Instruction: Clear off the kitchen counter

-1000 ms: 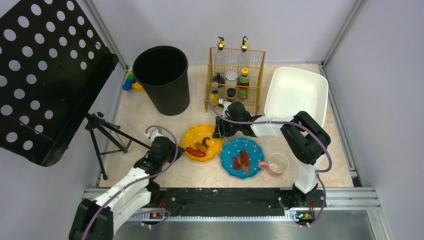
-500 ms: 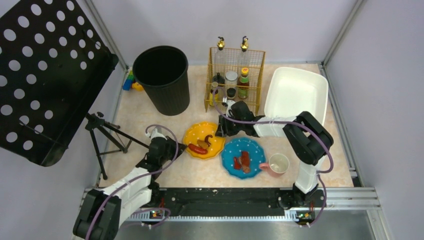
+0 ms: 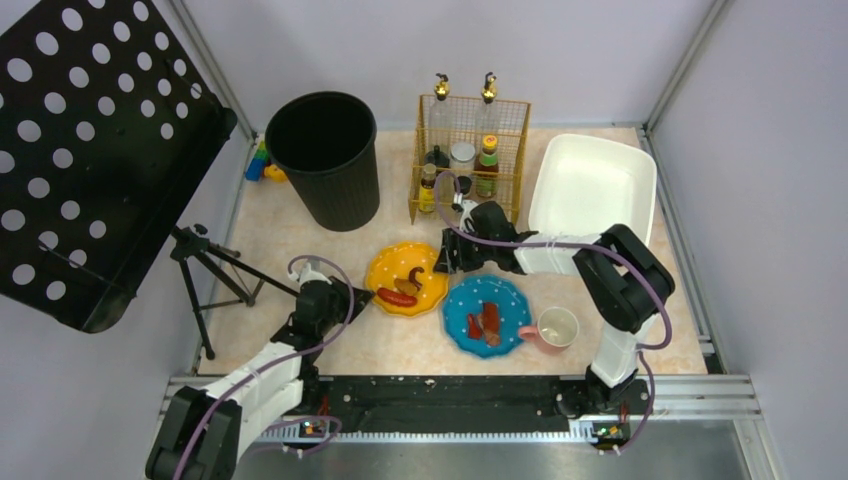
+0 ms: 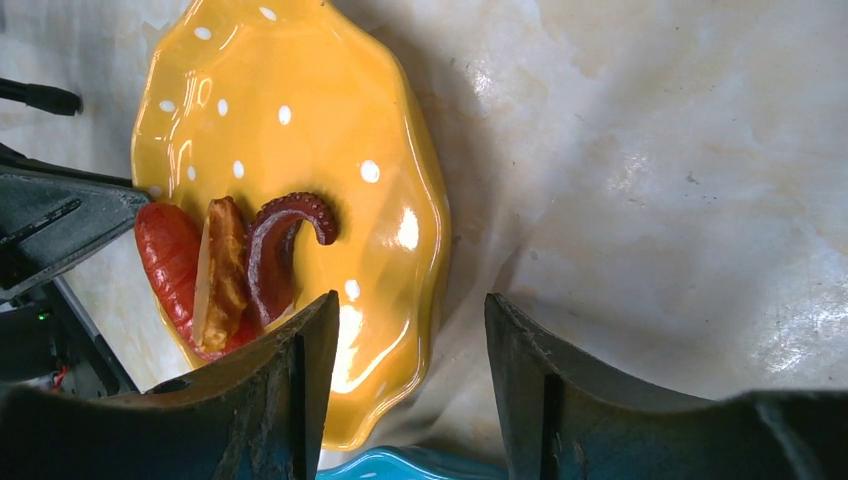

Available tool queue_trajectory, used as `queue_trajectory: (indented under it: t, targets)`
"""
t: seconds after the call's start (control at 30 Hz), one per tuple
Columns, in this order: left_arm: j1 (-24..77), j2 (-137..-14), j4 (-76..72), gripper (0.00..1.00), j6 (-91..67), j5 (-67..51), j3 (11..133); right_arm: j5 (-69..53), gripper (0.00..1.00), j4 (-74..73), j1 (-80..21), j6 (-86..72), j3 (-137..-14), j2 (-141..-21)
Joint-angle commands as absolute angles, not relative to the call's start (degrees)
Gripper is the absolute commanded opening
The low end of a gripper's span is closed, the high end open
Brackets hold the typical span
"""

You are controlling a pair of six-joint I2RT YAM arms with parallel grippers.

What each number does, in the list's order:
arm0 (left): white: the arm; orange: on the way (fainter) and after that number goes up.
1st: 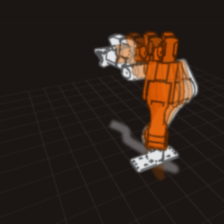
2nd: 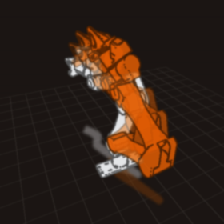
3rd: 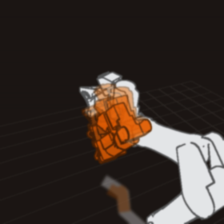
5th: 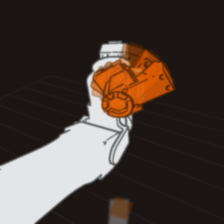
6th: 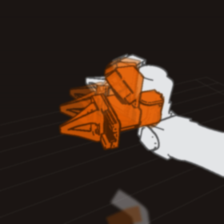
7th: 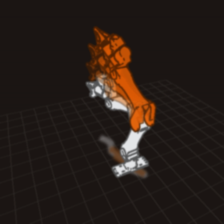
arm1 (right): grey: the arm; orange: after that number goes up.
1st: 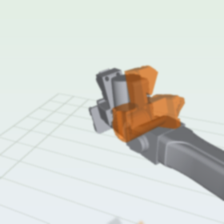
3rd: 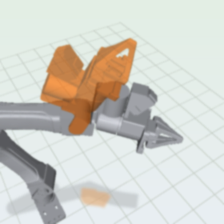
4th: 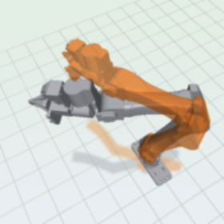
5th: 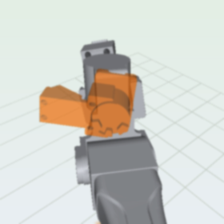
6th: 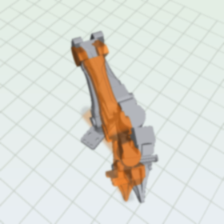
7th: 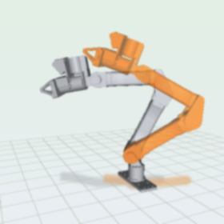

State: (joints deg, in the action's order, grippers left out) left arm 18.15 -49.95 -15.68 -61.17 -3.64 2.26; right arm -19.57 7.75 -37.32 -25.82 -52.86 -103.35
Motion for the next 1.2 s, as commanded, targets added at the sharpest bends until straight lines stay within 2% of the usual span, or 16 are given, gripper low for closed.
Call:
queue_trajectory:
  t: [0.0,0.73,1.17]
  targets:
    - [18.2,-49.9,-11.7,0.00,-62.7,-5.1,-3.8,-18.1,0.56,3.7,-35.7,-25.5,-51.0,-103.3]
    - [18.0,-49.0,-12.9,0.00,-62.3,-5.5,-4.8,-25.9,0.53,11.4,-37.0,-30.3,-52.4,-110.4]
    - [18.0,-53.6,-17.6,0.00,-62.6,-7.1,-5.3,-33.8,0.41,16.8,-38.3,-31.3,-51.2,-110.2]
